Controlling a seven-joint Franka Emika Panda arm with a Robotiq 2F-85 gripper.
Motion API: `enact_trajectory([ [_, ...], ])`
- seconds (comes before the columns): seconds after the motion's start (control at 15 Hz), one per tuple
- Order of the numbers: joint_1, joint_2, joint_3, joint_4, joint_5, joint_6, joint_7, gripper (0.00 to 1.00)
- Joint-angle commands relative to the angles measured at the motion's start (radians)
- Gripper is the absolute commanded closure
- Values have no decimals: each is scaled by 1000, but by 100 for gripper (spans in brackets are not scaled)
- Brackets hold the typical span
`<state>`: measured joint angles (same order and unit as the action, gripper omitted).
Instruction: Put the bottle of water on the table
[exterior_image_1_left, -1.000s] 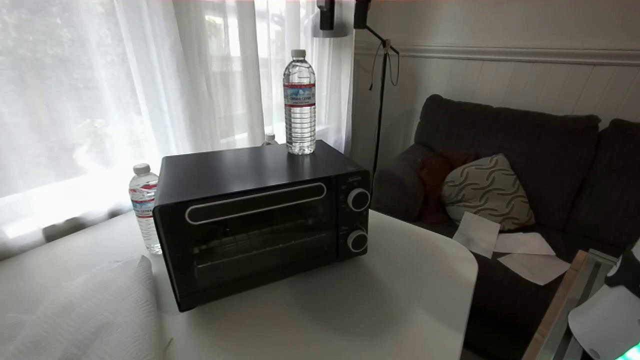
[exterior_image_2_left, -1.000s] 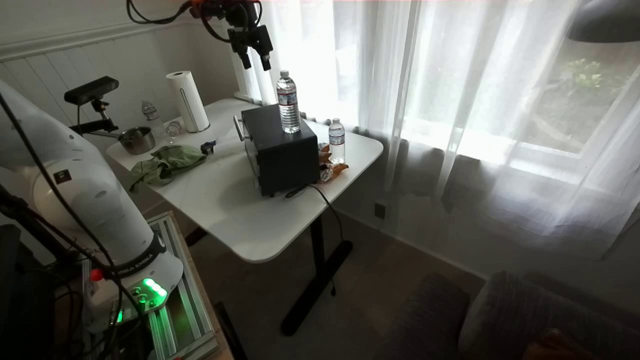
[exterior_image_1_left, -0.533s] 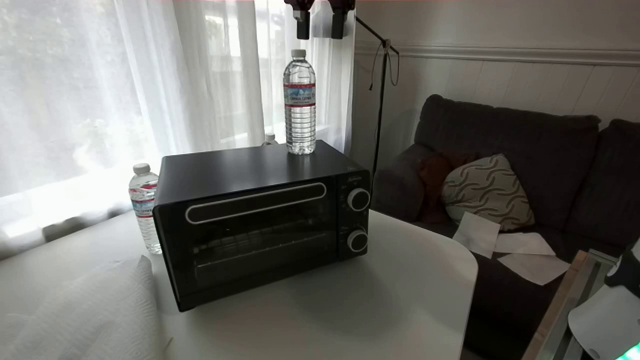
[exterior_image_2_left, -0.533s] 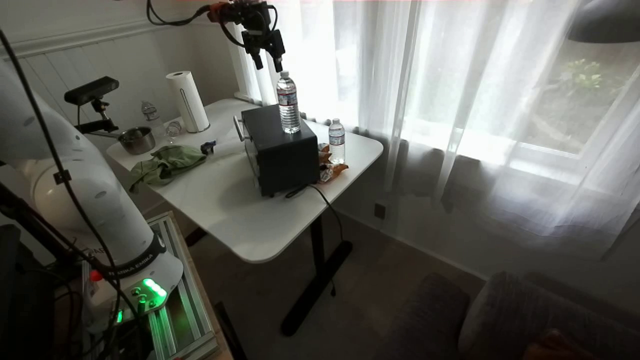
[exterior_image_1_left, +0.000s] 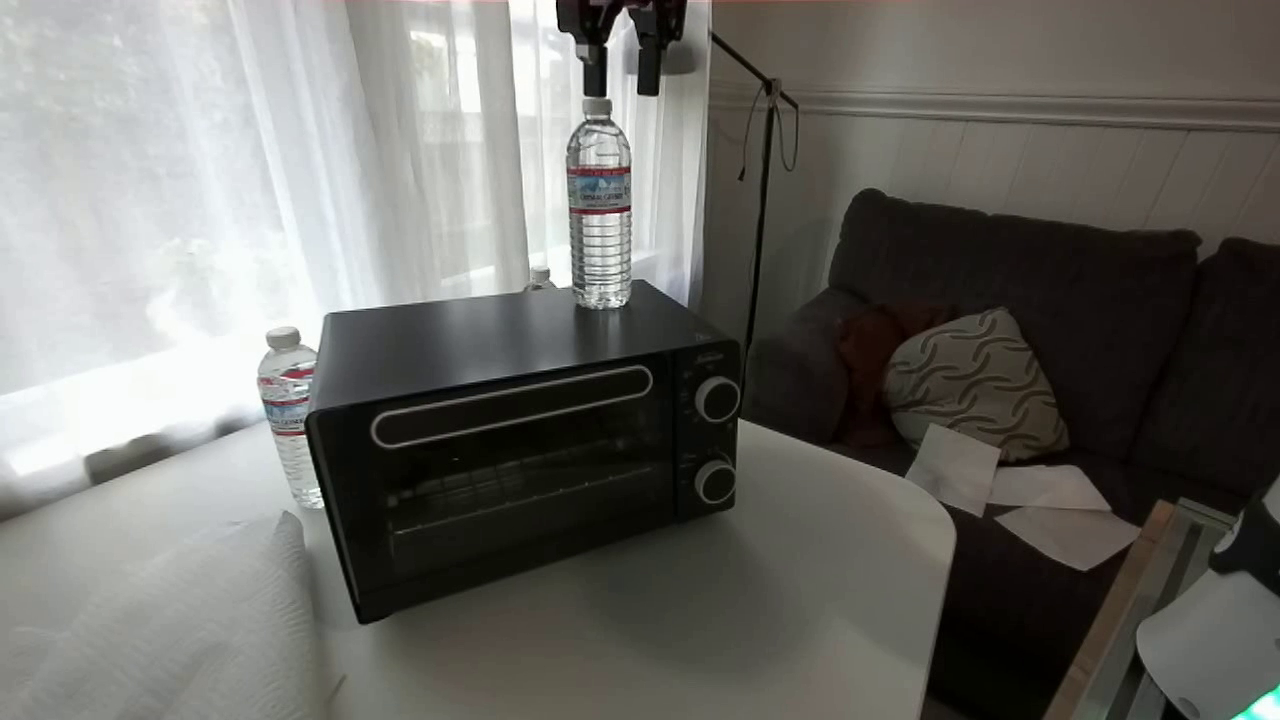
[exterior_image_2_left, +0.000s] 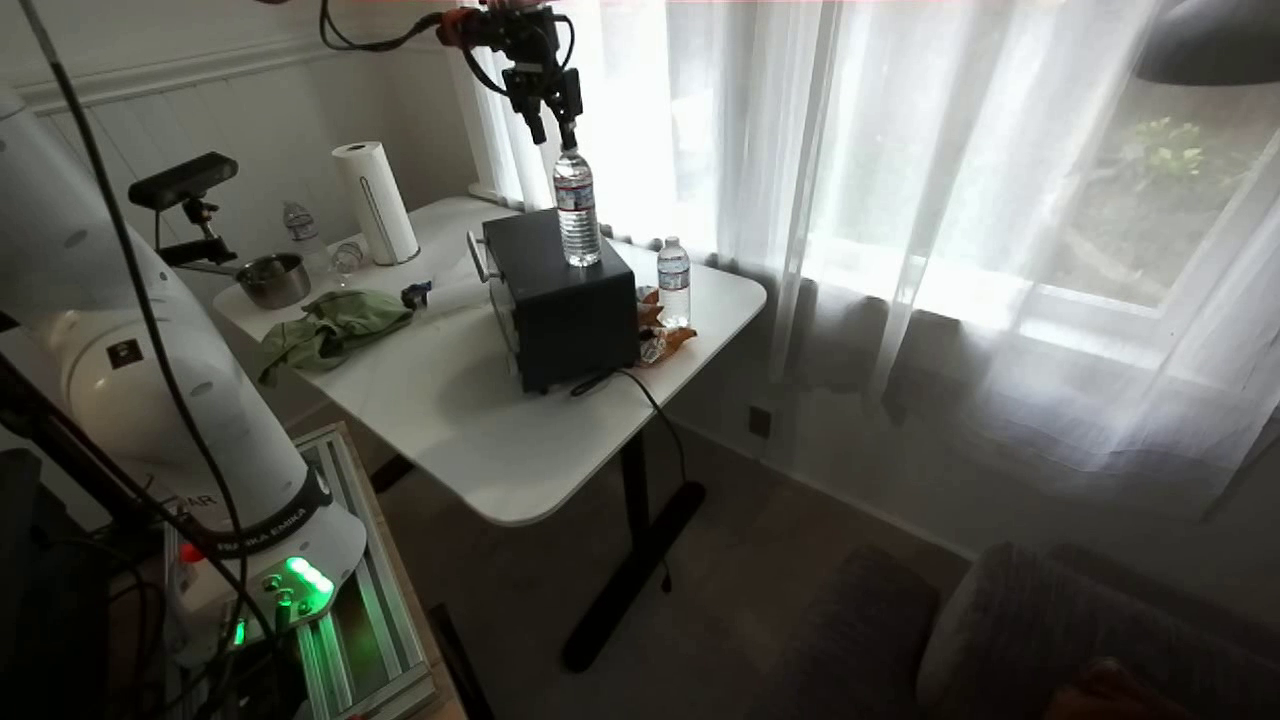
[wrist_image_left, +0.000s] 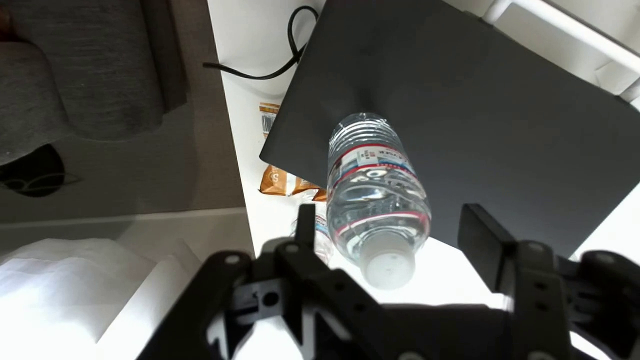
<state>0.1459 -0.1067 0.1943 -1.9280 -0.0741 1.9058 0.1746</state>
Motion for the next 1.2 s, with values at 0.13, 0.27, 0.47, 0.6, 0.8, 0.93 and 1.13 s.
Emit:
enact_trajectory([
  [0.13,3,53,-5,51,-27,13,8,29],
  [0.27,6,63,-5,59,-25,13,7,35],
  [0.47,8,71,-5,65,-31,17,8,42],
  [0.6,9,74,-5,69,-34,20,10,52],
  [0.8,10,76,-4,73,-41,24,11,71],
  [0.93,10,79,-5,73,-44,26,10,77],
  [1.13,12,77,-3,72,-43,24,5,92],
])
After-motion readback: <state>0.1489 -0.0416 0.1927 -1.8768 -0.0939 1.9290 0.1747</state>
